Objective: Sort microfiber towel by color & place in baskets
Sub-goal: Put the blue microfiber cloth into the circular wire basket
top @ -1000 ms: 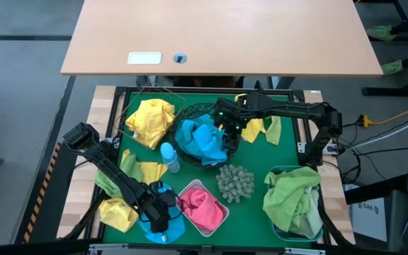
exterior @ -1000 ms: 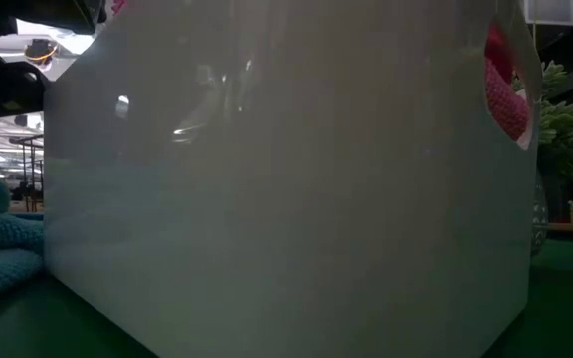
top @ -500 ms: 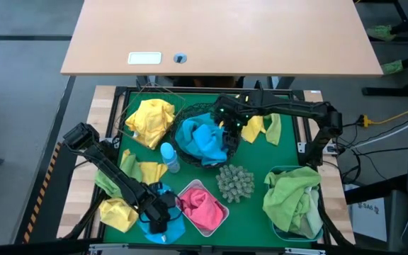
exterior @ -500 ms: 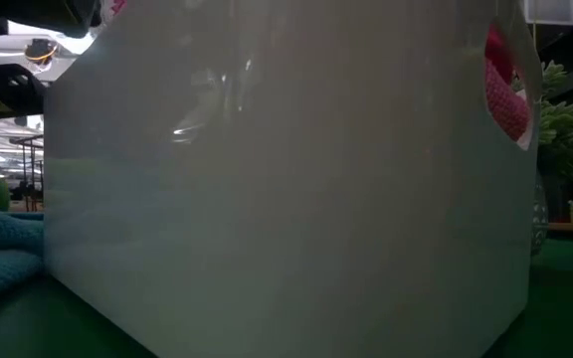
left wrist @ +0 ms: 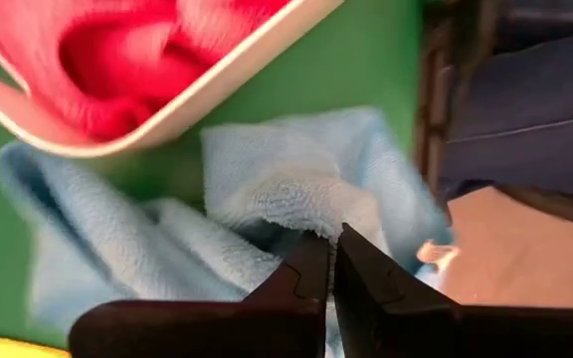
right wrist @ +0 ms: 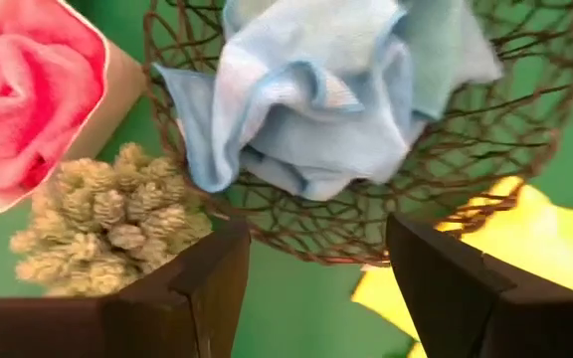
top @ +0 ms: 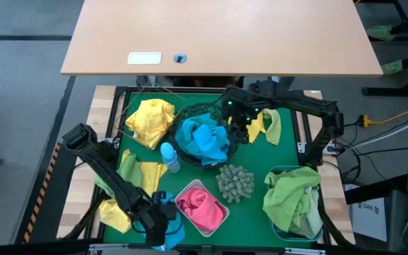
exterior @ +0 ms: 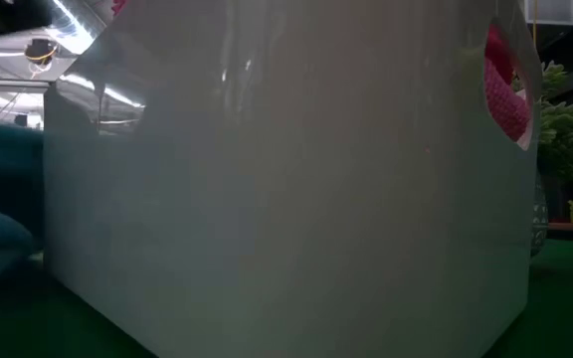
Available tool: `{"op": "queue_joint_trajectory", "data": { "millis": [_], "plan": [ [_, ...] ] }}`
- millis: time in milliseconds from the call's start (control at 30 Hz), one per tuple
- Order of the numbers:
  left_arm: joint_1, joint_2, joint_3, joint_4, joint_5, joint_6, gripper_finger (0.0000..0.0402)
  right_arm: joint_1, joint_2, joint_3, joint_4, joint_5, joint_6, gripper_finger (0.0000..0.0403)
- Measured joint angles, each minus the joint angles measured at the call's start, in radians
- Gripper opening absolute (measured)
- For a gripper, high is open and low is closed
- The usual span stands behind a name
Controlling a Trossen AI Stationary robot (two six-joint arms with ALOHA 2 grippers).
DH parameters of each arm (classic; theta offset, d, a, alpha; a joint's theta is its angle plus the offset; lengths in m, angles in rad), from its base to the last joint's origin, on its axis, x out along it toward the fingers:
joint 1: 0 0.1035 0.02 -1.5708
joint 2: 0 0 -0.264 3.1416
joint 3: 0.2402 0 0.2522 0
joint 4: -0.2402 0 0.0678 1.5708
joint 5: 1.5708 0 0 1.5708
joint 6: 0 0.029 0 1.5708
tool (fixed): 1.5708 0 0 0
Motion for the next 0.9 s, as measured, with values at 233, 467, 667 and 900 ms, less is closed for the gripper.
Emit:
{"op": "queue_joint_trajectory", "data": {
  "millis": [233, 467, 667, 900],
  "plan": [
    [-0.004, -0.001, 0.165, -0.14, -0.044, 0.002, 0.0, -0.001, -0.053, 0.004, -0.026, 0.042, -0.033, 0.0237],
    [-0.004, -0.001, 0.346, -0.251, -0.068, 0.095, 0.0, -0.009, -0.112, 0.004, -0.02, 0.039, -0.106, 0.0237],
    [-0.001, -0.001, 0.514, -0.336, -0.179, 0.176, 0.0, -0.068, -0.149, -0.029, -0.002, 0.023, -0.108, 0.0237],
    [0.045, -0.001, 0.726, -0.376, -0.308, 0.357, 0.0, -0.167, -0.193, -0.121, -0.003, 0.02, -0.107, 0.0237]
  ]
}}
